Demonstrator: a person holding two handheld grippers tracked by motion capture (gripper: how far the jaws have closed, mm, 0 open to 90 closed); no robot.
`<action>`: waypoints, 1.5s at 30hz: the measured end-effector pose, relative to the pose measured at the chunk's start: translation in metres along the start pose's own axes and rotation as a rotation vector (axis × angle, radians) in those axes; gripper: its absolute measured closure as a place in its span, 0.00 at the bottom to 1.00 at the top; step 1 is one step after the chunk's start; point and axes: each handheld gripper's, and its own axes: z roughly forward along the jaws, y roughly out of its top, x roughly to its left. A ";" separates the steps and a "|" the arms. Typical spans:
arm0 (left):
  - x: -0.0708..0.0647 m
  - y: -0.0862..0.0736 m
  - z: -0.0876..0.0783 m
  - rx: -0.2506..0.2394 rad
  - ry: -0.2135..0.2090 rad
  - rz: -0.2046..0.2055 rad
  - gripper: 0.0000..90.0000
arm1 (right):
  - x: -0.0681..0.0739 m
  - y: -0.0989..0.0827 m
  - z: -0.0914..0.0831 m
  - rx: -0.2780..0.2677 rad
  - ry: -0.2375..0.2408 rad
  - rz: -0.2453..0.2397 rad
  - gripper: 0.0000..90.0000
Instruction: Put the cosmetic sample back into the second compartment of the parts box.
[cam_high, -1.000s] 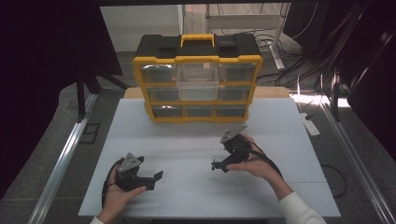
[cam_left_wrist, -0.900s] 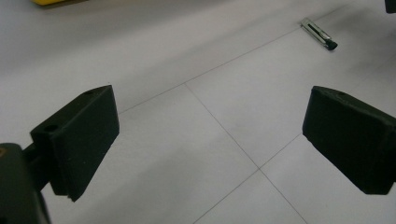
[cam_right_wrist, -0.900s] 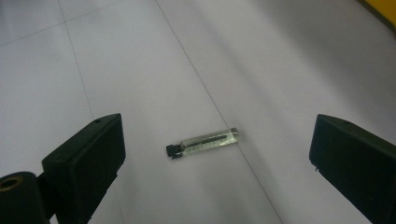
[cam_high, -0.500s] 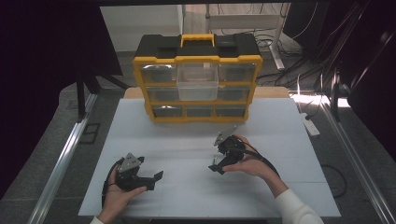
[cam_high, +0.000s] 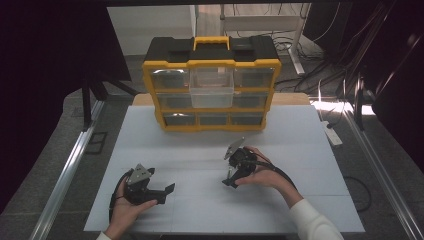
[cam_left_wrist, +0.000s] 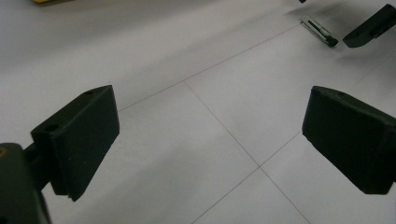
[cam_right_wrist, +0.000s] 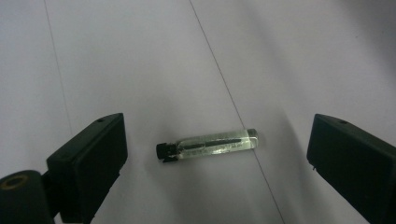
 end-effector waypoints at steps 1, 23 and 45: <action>0.000 0.000 0.000 0.001 0.000 0.000 0.05 | 0.000 0.000 0.001 0.005 0.003 0.004 0.07; 0.000 0.000 -0.001 -0.001 0.002 0.006 0.05 | 0.001 0.001 0.001 0.017 0.012 -0.070 0.41; 0.000 0.000 -0.001 -0.002 0.001 0.006 0.05 | 0.000 0.000 -0.021 -0.112 -0.023 0.018 0.45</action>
